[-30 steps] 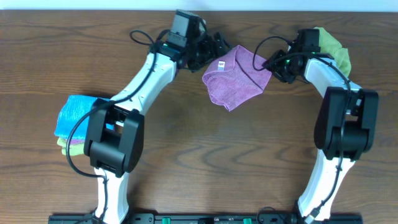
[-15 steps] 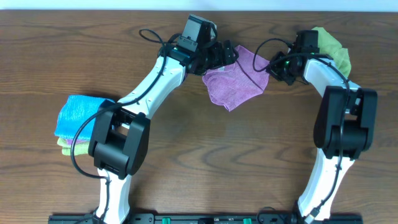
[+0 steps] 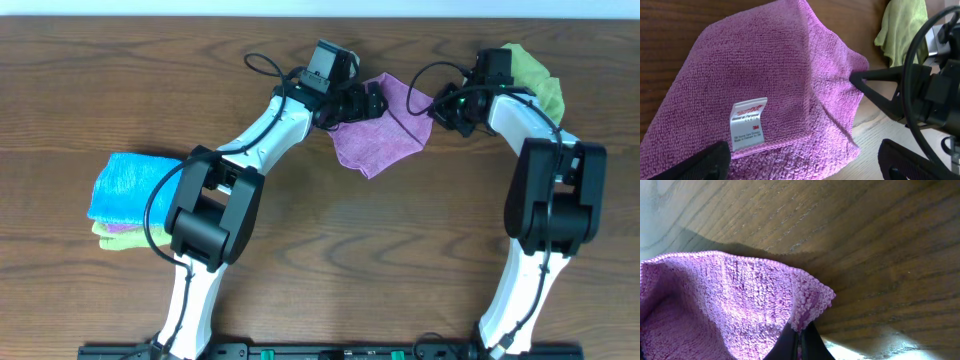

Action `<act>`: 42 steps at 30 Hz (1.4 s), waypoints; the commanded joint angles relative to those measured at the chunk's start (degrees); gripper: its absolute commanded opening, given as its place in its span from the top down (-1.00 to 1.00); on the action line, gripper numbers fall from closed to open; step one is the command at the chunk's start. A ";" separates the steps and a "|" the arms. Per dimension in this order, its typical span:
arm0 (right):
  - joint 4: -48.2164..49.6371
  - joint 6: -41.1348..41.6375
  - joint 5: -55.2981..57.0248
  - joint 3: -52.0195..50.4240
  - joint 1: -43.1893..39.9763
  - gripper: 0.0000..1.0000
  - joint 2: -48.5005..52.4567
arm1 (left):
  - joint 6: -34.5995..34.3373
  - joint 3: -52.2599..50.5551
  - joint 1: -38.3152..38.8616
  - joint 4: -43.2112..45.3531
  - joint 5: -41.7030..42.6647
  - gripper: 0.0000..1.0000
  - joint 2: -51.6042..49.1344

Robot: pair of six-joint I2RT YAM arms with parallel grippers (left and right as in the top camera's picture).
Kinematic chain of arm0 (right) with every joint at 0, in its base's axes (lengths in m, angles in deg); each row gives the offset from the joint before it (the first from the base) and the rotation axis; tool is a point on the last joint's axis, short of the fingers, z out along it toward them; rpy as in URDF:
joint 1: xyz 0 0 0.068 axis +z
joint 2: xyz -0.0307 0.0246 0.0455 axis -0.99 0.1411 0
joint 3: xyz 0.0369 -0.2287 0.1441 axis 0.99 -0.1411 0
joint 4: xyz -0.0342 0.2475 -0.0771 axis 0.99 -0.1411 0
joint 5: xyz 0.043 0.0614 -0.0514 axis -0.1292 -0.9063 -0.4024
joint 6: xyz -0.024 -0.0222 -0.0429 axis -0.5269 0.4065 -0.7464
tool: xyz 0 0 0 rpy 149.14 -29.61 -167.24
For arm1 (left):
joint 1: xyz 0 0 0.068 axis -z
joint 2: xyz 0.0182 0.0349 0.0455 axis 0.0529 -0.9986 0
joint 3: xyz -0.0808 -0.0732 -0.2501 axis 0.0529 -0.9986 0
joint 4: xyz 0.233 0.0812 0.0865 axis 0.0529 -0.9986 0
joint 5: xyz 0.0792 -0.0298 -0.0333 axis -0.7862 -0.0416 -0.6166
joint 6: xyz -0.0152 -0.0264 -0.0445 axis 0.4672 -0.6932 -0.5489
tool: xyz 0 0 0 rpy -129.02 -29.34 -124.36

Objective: Fold the cloth
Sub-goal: 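Grasp the purple cloth's left corner with the left gripper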

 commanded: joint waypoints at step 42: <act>-0.92 -0.13 0.81 -0.76 0.37 0.97 2.14 | 23.76 1.81 9.70 1.77 -36.94 -0.91 -0.94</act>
